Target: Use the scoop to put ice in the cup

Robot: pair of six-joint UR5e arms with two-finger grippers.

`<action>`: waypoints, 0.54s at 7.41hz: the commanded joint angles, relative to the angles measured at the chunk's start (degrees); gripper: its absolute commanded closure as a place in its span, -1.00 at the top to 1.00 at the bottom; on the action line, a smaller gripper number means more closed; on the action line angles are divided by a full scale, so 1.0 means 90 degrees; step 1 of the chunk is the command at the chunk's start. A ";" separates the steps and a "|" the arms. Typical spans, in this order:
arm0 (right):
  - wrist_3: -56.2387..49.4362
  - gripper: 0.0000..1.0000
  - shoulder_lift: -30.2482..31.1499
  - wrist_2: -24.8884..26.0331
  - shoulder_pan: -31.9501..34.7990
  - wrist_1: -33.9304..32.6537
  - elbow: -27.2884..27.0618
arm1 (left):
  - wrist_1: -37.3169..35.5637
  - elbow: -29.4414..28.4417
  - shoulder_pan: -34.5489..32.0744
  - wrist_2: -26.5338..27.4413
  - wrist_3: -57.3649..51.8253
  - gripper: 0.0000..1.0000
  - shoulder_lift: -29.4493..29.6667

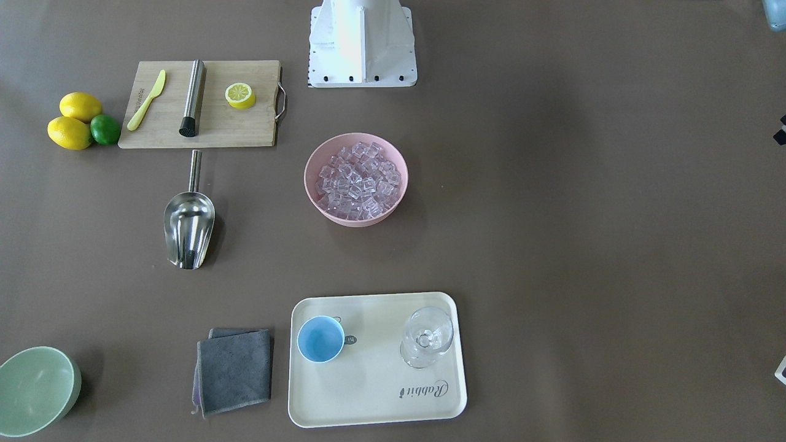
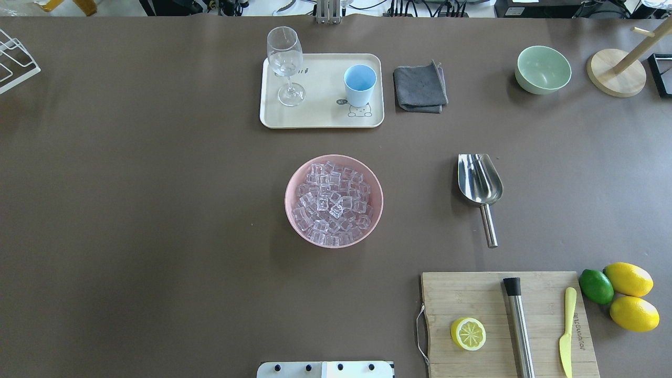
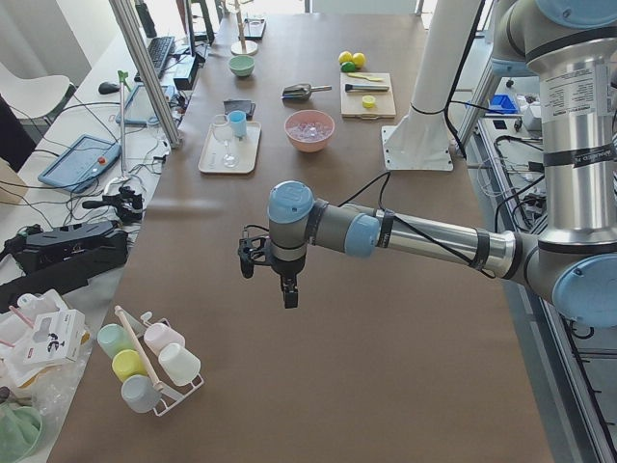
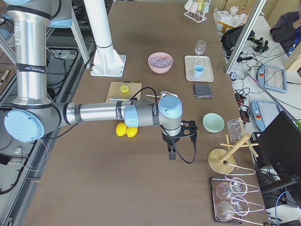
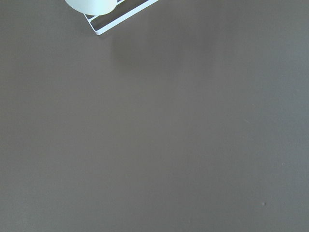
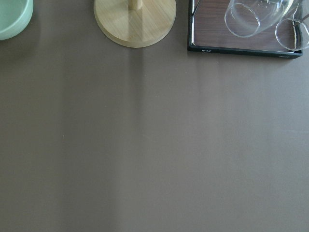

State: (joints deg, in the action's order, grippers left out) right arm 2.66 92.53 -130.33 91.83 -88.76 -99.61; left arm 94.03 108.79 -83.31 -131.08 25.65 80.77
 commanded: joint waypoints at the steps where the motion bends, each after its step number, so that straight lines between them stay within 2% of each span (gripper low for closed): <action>1: 0.0027 0.99 -0.0007 -0.0215 -0.0066 -0.0001 -0.0172 | -0.0019 0.0011 0.0018 -0.0006 0.0002 0.97 0.0000; 2: 0.0201 0.99 0.0002 -0.0487 -0.0280 -0.0010 -0.0472 | -0.0028 0.0011 0.0018 -0.0006 0.0002 0.97 0.0000; 4: 0.0941 0.99 -0.0007 -0.0432 -0.1107 -0.0039 -0.0874 | -0.0028 0.0011 0.0018 -0.0006 0.0002 0.97 0.0010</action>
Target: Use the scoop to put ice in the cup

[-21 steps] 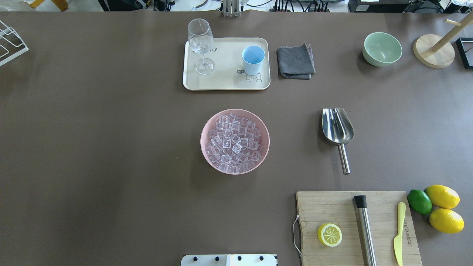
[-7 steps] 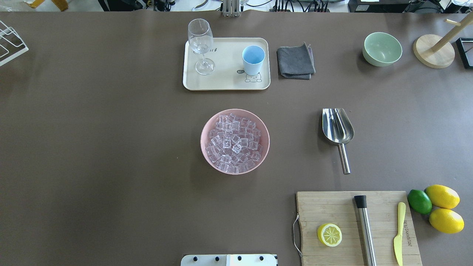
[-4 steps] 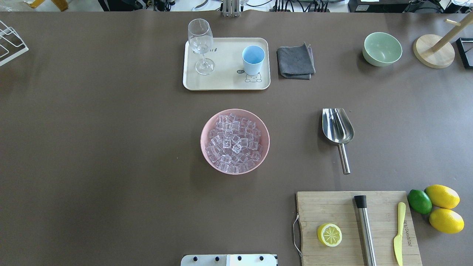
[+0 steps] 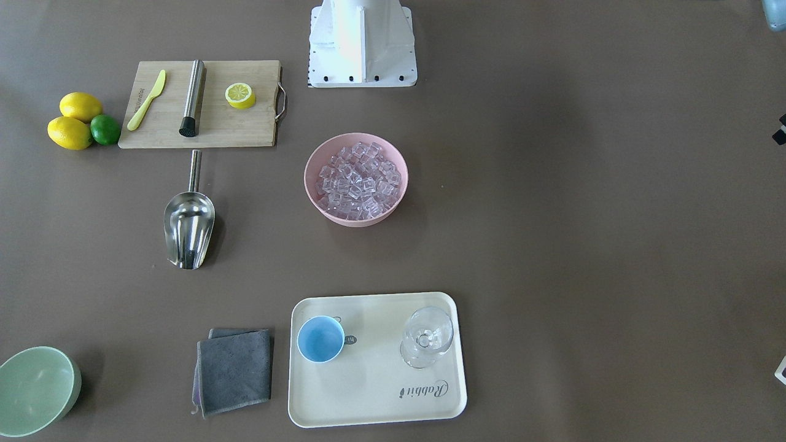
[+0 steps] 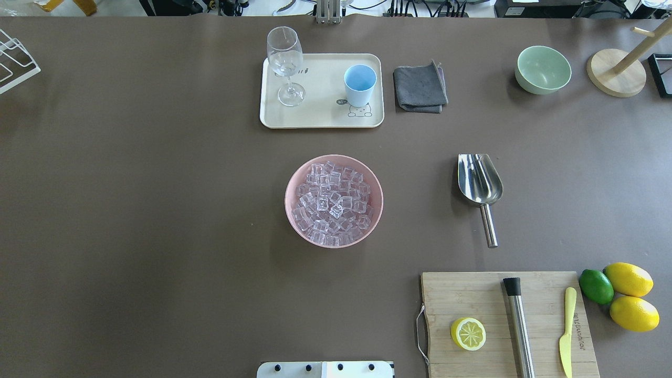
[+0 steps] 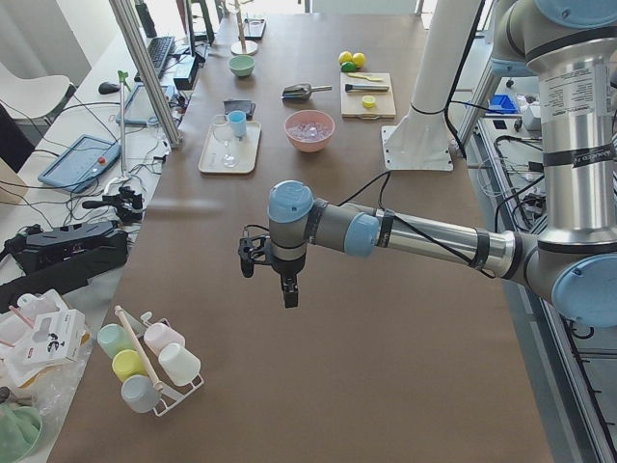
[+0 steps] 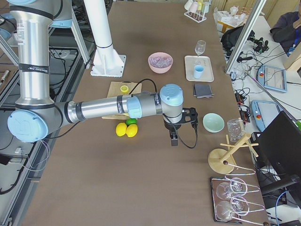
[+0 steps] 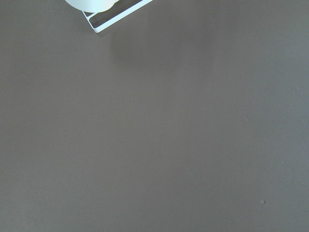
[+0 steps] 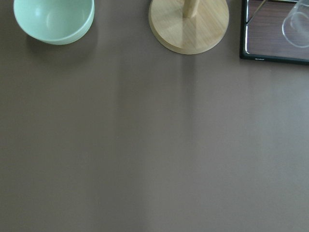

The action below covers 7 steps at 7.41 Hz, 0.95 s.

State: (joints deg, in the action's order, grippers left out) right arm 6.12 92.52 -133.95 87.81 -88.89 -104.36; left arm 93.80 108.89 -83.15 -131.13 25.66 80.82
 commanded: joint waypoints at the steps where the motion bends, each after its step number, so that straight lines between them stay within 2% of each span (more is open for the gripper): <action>1: 0.0976 0.99 0.0003 -0.0029 -0.1119 -0.0064 -0.0541 | 0.0026 0.0020 0.0001 -0.0059 0.0000 0.97 0.0005; 3: 0.2271 0.98 -0.0142 -0.0029 -0.2086 -0.0065 -0.0806 | 0.0192 0.0049 0.0242 -0.0185 0.0000 0.97 0.0111; 4: 0.2878 0.98 -0.0414 -0.0029 -0.2506 -0.0074 -0.0807 | 0.0579 0.0039 0.0390 -0.0234 0.0000 0.97 0.0228; 6: 0.3554 0.98 -0.1097 -0.0010 -0.3239 -0.0570 -0.0827 | 0.1595 0.0069 0.0936 -0.0274 0.0010 0.97 0.0365; 7: 0.3877 0.98 -0.1265 0.0165 -0.3629 -0.0582 -0.0856 | 0.2044 0.0040 0.1334 -0.0264 0.0000 0.97 0.0501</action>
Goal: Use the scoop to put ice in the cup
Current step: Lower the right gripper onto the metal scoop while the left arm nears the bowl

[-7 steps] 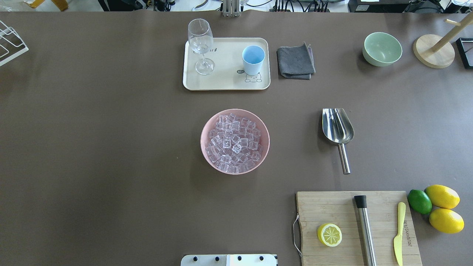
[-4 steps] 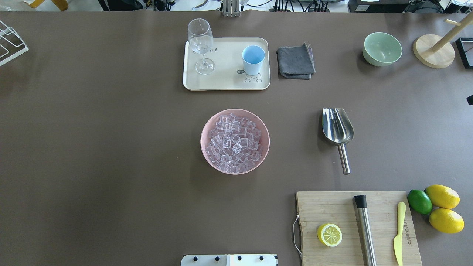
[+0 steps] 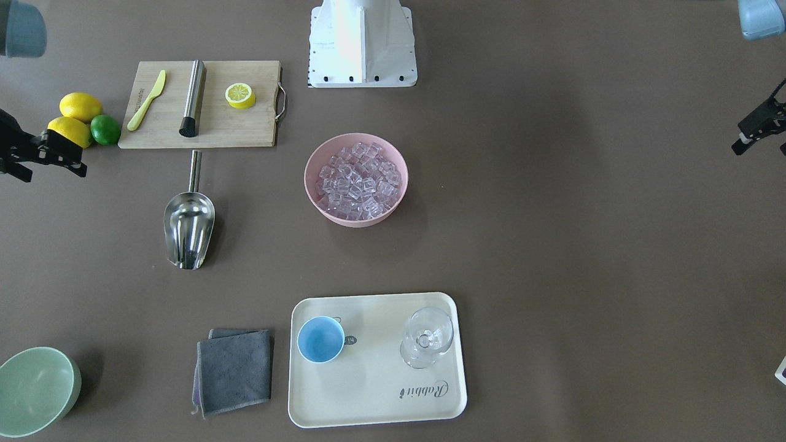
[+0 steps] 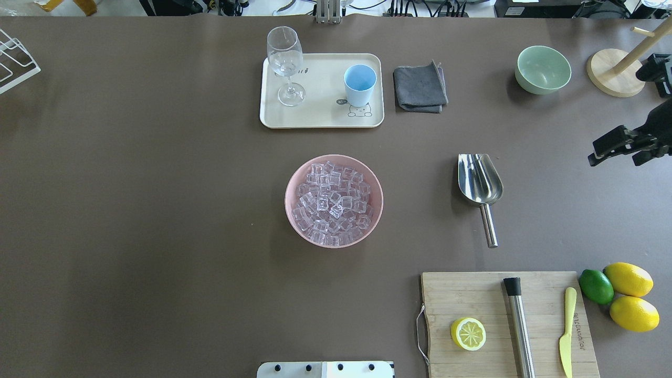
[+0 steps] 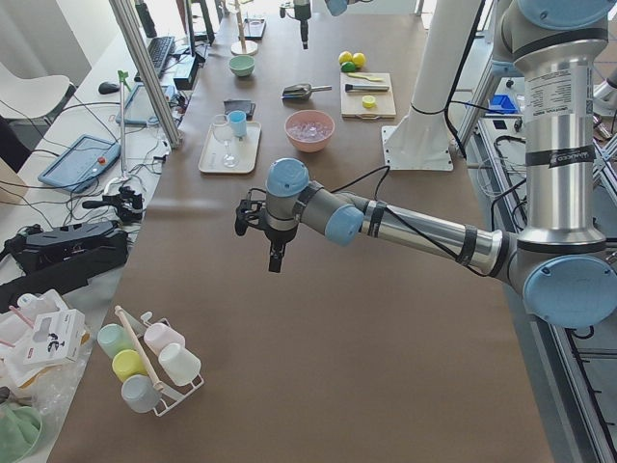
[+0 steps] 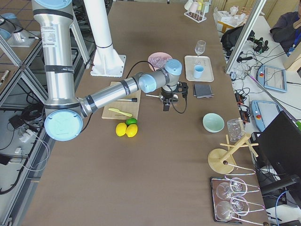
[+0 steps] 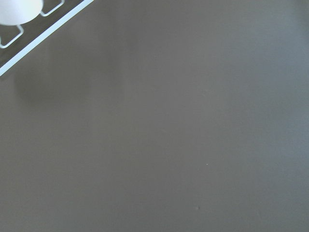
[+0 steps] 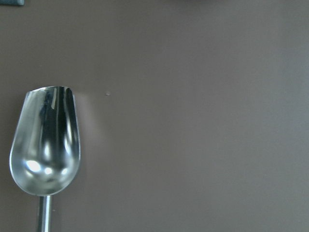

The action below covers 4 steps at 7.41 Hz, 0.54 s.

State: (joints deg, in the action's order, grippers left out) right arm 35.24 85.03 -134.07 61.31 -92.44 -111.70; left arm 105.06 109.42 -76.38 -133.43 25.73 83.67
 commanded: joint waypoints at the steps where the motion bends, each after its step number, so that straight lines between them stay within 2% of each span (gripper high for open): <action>1: 0.0886 0.98 -0.0560 0.0383 -0.1057 -0.0188 -0.0031 | 0.1165 -0.0029 0.0973 0.0001 -0.0007 0.97 0.0282; 3: 0.1414 0.98 -0.0688 0.0657 -0.1634 -0.0139 -0.0040 | 0.1838 -0.0184 0.1239 -0.0008 -0.0007 0.97 0.0410; 4: 0.1619 0.98 -0.0717 0.0920 -0.1927 -0.0129 -0.0031 | 0.2210 -0.0369 0.1714 0.0049 -0.0017 0.97 0.0719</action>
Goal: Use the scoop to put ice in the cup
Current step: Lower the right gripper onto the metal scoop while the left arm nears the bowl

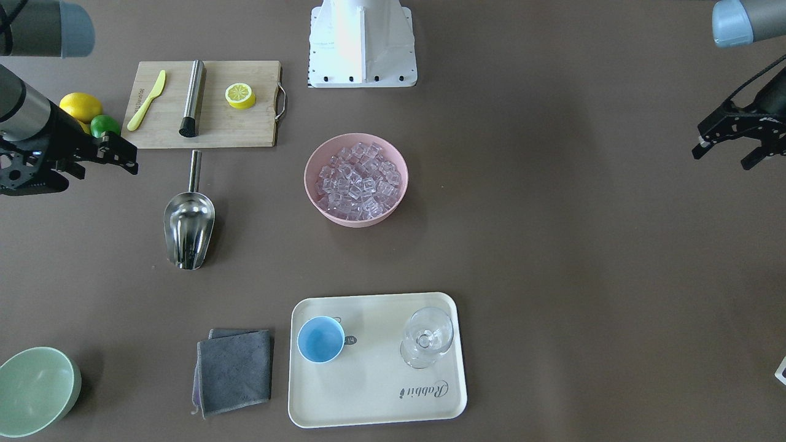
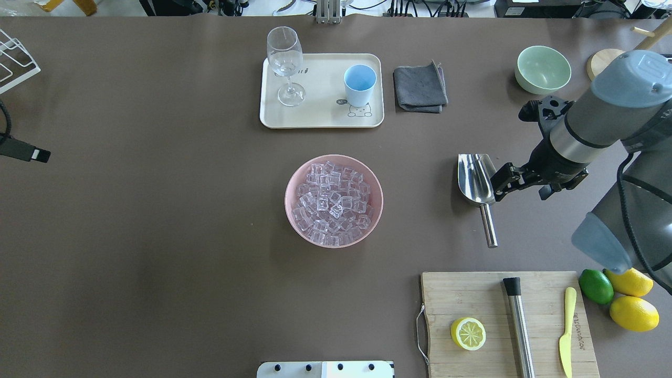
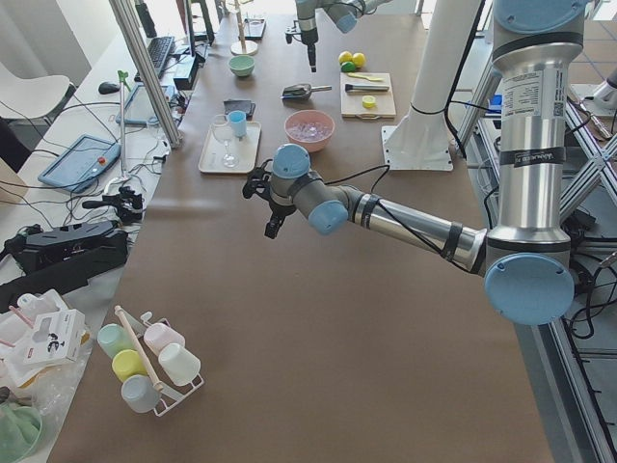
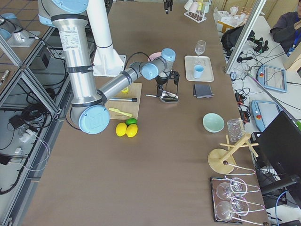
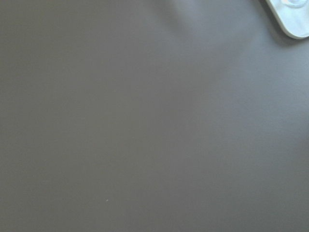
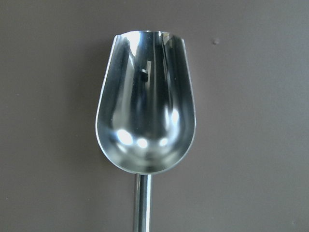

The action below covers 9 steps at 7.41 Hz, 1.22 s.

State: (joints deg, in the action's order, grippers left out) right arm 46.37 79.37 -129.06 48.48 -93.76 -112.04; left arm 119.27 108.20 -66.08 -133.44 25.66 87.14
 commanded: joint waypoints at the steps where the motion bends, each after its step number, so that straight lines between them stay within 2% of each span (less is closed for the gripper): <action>1: 0.0442 0.98 -0.0089 0.0501 -0.0707 0.0018 0.0017 | 0.0722 -0.0313 0.0643 0.0051 0.0000 0.97 0.0405; 3: 0.0443 0.98 -0.0030 0.0716 -0.1001 0.0115 0.0124 | 0.1063 -0.0362 0.0827 0.0042 -0.0019 0.97 0.0551; 5: 0.0443 0.98 -0.0011 0.0843 -0.1148 0.0290 0.0270 | 0.1240 -0.0567 0.1188 0.0070 -0.0019 0.97 0.1126; 7: 0.0793 0.98 0.0067 0.0873 -0.1217 0.1195 0.0728 | 0.1804 -0.0743 0.1783 0.0508 -0.0019 0.97 0.1431; 9: 0.0931 0.97 0.0068 0.0864 -0.1217 0.1307 0.0740 | 0.2156 -0.0802 0.2165 0.0937 -0.0174 0.97 0.1587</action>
State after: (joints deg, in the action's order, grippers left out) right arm 53.33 79.89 -121.27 37.63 -83.75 -105.97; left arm 135.39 101.60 -50.03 -128.73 25.40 100.13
